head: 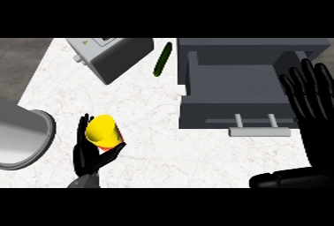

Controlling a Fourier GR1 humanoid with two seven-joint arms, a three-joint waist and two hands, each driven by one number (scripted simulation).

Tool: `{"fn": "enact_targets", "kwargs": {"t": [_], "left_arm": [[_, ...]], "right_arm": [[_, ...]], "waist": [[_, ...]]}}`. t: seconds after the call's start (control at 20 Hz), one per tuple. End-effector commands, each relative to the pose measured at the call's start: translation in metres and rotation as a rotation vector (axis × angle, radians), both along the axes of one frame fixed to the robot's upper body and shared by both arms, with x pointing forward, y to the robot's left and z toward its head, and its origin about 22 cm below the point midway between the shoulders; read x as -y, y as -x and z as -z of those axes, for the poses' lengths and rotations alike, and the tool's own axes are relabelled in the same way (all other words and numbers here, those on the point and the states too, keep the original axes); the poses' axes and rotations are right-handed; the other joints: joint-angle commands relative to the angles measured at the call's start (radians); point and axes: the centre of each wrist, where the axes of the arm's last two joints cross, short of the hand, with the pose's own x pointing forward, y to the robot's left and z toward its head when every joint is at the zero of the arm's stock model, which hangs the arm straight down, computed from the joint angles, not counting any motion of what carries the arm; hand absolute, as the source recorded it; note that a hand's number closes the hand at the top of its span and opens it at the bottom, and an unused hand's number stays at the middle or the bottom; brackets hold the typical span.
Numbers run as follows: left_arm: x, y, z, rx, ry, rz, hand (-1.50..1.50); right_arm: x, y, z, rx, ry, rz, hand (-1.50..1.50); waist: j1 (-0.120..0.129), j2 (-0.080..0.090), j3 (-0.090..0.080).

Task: Pick up the cup, place it into the drawer and close the drawer

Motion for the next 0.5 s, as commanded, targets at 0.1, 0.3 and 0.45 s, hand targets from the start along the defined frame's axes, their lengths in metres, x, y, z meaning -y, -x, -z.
{"fn": "enact_targets", "kwargs": {"t": [0.1,0.3,0.45], "left_arm": [[0.007,0.0,0.011,0.068,0.053,0.061,1.5],[0.015,-0.003,0.005,0.138,-0.03,0.012,1.5],[-0.009,-0.021,-0.012,0.135,-0.033,0.089,1.5]], "right_arm": [[0.021,0.004,0.013,-0.017,0.0,-0.005,-1.5],[-0.002,0.007,0.004,0.002,0.017,0.009,-1.5],[0.003,-0.006,-0.002,0.002,0.003,0.005,-1.5]], "waist": [[-0.003,0.001,0.0],[0.0,-0.001,0.0],[0.002,-0.001,0.0]]}}
